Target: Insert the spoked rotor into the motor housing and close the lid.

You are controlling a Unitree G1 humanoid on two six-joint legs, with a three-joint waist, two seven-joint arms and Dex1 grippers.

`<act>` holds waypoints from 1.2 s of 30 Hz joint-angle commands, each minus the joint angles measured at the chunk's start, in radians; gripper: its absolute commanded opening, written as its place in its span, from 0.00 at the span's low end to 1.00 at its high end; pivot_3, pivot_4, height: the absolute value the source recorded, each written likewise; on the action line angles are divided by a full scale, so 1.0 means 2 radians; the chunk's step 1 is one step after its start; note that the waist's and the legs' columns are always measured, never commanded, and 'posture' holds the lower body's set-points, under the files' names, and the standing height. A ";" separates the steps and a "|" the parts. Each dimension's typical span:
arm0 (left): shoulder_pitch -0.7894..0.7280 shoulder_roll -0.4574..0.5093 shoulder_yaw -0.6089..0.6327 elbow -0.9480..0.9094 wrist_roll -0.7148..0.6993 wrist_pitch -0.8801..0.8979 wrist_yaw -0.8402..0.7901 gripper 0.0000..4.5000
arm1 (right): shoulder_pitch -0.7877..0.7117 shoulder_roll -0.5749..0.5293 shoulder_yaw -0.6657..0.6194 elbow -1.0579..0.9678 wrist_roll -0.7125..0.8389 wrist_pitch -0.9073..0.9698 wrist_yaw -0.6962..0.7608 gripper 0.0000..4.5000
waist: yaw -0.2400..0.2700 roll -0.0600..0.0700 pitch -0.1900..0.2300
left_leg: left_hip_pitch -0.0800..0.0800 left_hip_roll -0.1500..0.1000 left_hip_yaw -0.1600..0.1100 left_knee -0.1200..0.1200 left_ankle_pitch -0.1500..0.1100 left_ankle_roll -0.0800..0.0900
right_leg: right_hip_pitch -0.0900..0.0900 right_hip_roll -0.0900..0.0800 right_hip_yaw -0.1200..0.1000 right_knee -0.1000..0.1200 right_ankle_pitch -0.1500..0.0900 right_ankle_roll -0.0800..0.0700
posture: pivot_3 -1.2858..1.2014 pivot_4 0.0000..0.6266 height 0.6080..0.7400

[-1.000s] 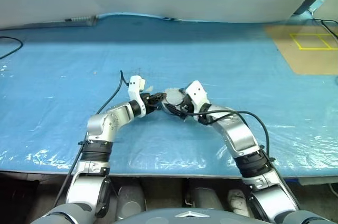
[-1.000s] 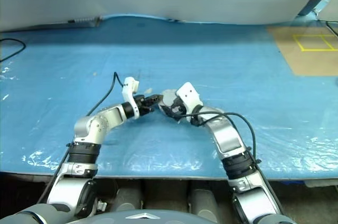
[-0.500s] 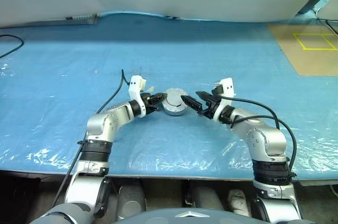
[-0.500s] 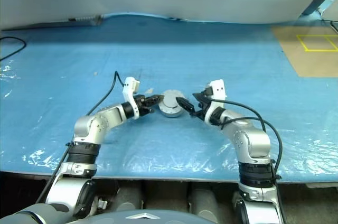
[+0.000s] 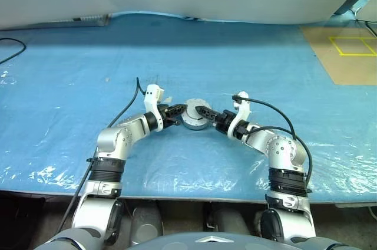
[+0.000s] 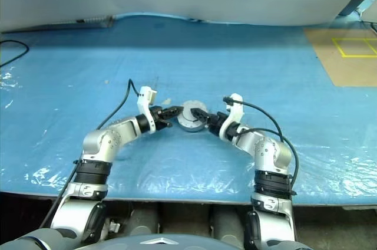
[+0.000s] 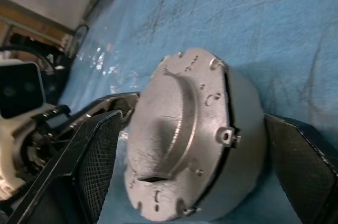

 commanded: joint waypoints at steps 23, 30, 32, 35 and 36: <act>-0.002 -0.029 0.023 -0.003 -0.022 0.010 -0.001 0.00 | 0.031 0.000 -0.017 -0.037 0.115 0.088 -0.036 0.25 | 0.001 0.001 0.000 | 0.000 0.000 0.000 -0.001 0.000 0.000 | 0.001 0.000 -0.001 -0.002 0.001 0.002 | 0.52 0.24 1.00; -0.012 -0.048 0.105 0.008 -0.086 0.044 0.029 0.27 | 0.014 0.030 -0.071 -0.027 0.166 0.076 -0.064 0.25 | -0.002 0.001 0.000 | 0.000 0.000 0.000 -0.001 0.000 0.000 | 0.001 0.000 -0.001 -0.002 0.000 0.000 | 0.52 0.24 1.00; -0.011 -0.054 0.132 0.010 -0.113 0.054 0.043 0.44 | 0.002 0.037 -0.090 -0.020 0.188 0.070 -0.078 0.25 | -0.002 0.001 0.000 | -0.001 0.000 0.000 -0.001 0.000 0.000 | -0.001 0.000 -0.001 -0.002 0.001 0.001 | 0.52 0.24 1.00; -0.013 -0.068 0.185 0.013 -0.167 0.069 0.075 0.66 | -0.017 0.046 -0.112 -0.011 0.216 0.058 -0.103 0.25 | -0.001 0.001 0.000 | -0.005 0.000 0.000 -0.001 0.000 0.000 | -0.004 0.000 -0.001 -0.002 0.002 0.002 | 0.52 0.24 1.00; -0.013 -0.073 0.201 0.013 -0.185 0.072 0.086 0.73 | -0.022 0.048 -0.117 -0.008 0.224 0.054 -0.111 0.25 | -0.001 0.001 0.000 | -0.006 0.000 -0.001 -0.001 0.000 0.000 | -0.004 0.000 -0.001 -0.002 0.002 0.002 | 0.52 0.24 1.00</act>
